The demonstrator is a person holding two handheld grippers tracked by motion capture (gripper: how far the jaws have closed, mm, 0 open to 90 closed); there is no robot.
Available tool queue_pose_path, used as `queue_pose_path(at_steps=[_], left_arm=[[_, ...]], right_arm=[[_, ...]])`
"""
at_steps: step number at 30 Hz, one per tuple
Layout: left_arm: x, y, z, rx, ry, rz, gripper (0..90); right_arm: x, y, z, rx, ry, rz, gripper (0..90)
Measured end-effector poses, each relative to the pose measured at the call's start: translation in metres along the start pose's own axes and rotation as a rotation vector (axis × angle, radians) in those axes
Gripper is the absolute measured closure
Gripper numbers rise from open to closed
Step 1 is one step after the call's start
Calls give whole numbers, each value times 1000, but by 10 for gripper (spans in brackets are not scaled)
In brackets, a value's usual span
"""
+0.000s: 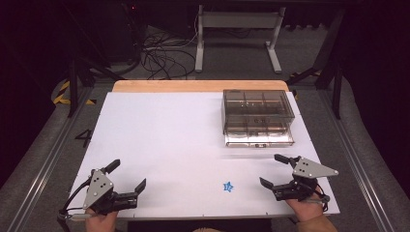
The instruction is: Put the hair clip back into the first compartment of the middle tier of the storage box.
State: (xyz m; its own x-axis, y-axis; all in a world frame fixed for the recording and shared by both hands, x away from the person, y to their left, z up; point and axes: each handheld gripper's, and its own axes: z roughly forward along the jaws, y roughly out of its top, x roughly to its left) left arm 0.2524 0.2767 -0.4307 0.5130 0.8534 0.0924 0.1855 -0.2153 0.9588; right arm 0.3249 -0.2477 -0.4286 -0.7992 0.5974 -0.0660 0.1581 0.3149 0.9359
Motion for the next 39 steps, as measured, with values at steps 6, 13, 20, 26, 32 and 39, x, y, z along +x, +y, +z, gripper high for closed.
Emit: queue_pose_path(at_steps=[6, 13, 20, 26, 32, 39], left_arm=[[-1, 0, -1, -3, 4, 5, 5], [-1, 1, -1, -3, 8, 8, 6], [-1, 1, 0, -2, 7, 9, 6], [-2, 1, -1, -3, 11, 13, 7], [-2, 1, -1, -2, 11, 14, 8], [-2, 1, -1, 0, 13, 17, 9]], right_arm=[[0, 0, 0, -4, 0, 3, 67], [-1, 0, -1, -8, -1, 9, 65], [-1, 0, -1, -10, -1, 11, 65], [-1, 0, -1, -2, 4, 8, 67], [-1, 0, -1, -2, 3, 12, 67], [2, 6, 2, -6, 13, 4, 75]])
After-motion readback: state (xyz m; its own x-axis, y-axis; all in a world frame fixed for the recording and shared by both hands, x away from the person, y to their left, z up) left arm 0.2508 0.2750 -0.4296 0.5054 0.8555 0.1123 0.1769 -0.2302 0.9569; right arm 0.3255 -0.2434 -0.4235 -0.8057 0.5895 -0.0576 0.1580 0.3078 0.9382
